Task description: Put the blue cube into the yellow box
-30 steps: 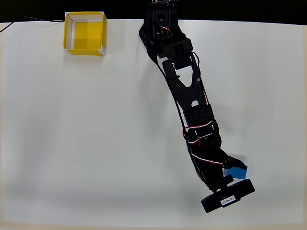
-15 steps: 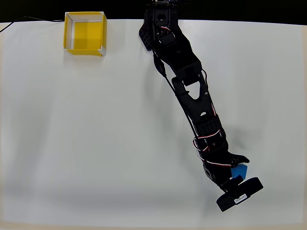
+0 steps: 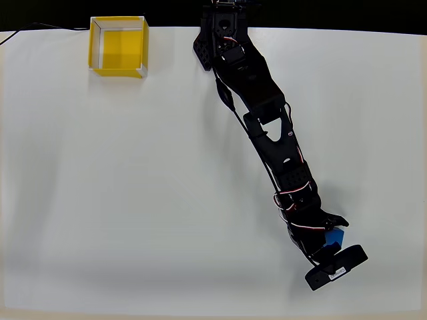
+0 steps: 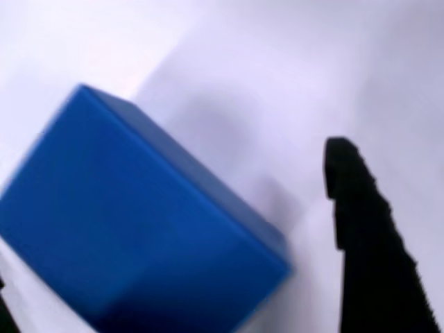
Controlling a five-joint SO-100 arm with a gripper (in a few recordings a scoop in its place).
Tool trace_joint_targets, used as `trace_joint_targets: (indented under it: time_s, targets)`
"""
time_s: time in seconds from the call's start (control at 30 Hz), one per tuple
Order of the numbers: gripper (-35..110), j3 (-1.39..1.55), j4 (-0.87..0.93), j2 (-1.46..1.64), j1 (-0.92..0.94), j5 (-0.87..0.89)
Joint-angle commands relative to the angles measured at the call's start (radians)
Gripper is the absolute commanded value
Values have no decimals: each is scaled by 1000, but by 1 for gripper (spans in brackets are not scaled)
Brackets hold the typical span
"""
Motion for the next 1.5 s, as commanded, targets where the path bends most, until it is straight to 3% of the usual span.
trace_joint_targets:
  time_s: [0.0, 1.2, 1.47]
  targets:
    - [52, -129, -15, 78, -23, -2]
    - [19, -130, -18, 71, -23, 18]
    - [18, -130, 190, 307, 29, 78]
